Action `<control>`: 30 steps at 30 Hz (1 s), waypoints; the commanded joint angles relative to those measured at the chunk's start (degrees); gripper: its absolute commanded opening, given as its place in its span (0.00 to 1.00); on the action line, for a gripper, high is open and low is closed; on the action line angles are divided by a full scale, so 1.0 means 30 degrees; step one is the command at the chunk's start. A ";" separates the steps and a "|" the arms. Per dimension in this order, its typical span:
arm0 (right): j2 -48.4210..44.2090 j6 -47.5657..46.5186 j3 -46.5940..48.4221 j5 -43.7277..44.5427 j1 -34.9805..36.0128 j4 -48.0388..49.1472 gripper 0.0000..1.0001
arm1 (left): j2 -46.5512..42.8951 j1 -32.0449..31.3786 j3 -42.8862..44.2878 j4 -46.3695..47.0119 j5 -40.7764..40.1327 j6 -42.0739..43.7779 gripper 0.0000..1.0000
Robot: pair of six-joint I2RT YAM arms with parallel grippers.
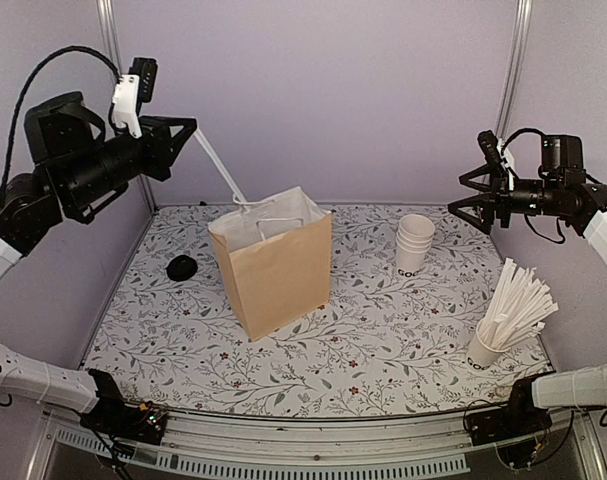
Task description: Pack the takeout coffee
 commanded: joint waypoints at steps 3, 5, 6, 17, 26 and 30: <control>-0.0357 -0.0179 -0.0142 0.0049 -0.0055 -0.0214 0.99 | -0.0970 0.0227 0.2579 0.0022 0.1522 -0.0135 0.00; -0.0428 -0.0193 -0.0211 0.0111 -0.0055 -0.0185 0.99 | -0.0848 0.0217 0.3053 -0.1072 0.2190 -0.0635 0.00; -0.0480 -0.0193 -0.0219 0.0137 -0.0054 -0.0170 0.99 | -0.0805 0.0219 0.3132 -0.1592 0.2479 -0.0935 0.00; -0.0394 -0.0240 -0.0294 0.0025 -0.0078 -0.0133 0.99 | -0.1286 0.0204 0.0233 -0.2699 0.2320 -0.2207 0.00; -0.0668 -0.0313 -0.0424 0.0133 -0.0058 -0.0286 0.99 | 0.1818 0.0219 0.0095 -0.4072 0.2069 -0.2039 0.03; -0.0815 -0.0481 -0.0489 0.0329 -0.0074 -0.0360 0.99 | 0.2128 0.0260 0.0272 -0.4706 0.1422 -0.2335 0.26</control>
